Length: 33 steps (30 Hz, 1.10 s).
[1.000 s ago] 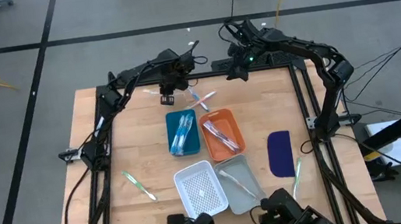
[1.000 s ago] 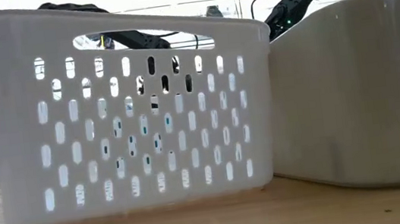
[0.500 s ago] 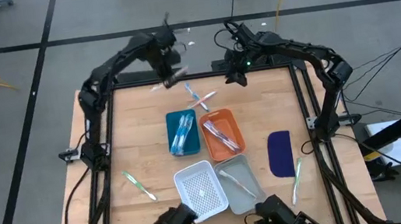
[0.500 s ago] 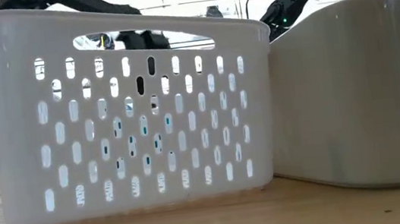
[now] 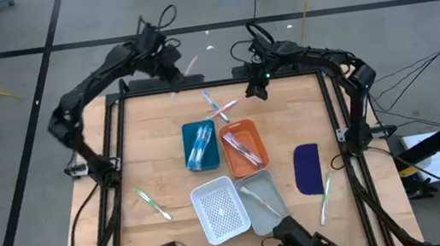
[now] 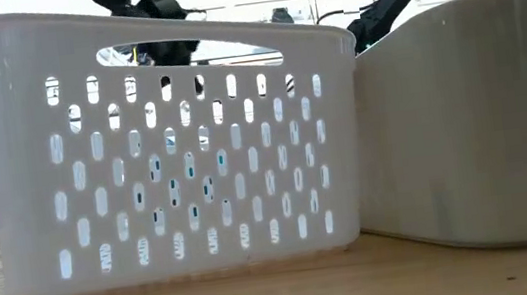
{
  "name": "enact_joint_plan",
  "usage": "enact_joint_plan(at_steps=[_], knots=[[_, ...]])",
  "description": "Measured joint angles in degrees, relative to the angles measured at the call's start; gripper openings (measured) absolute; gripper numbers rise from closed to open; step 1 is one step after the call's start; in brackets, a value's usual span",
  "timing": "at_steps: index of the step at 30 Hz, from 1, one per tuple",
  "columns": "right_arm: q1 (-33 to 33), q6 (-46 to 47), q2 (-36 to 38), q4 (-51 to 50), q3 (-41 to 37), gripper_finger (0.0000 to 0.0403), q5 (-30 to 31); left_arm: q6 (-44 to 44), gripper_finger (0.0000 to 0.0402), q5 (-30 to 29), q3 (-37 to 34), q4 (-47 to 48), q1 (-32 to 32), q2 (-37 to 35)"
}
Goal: Pick & Place Toothbrushes
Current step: Put the orange toothbrush into the gray bin
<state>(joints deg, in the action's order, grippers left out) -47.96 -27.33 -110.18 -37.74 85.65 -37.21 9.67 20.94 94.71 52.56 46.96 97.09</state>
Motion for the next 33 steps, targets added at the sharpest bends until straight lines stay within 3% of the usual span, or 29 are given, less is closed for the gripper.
enact_joint_plan(at_steps=[6, 9, 18, 24, 33], knots=[[2.19, 2.55, -0.16, -0.21, 2.25, 0.0096, -0.67, -8.86, 0.0000, -0.79, -14.90, -7.55, -0.91, -11.90], [3.50, 4.87, -0.13, 0.81, 3.02, 0.0095, -4.07, -13.18, 0.0000, -2.49, -22.08, -13.85, -2.04, -17.94], [9.40, 15.08, -3.58, 12.60, 3.04, 0.0095, -6.22, -22.36, 0.0000, -4.64, -39.72, -32.21, -5.85, -29.96], [10.58, 25.41, -5.30, 23.50, 3.18, 0.0095, -3.48, -26.01, 0.0000, -7.07, -45.38, -36.50, -7.85, -34.42], [13.43, 31.58, -10.99, 22.20, 7.75, 0.0126, 3.18, -26.77, 0.0000, -8.54, -46.46, -36.20, -9.50, -37.80]])
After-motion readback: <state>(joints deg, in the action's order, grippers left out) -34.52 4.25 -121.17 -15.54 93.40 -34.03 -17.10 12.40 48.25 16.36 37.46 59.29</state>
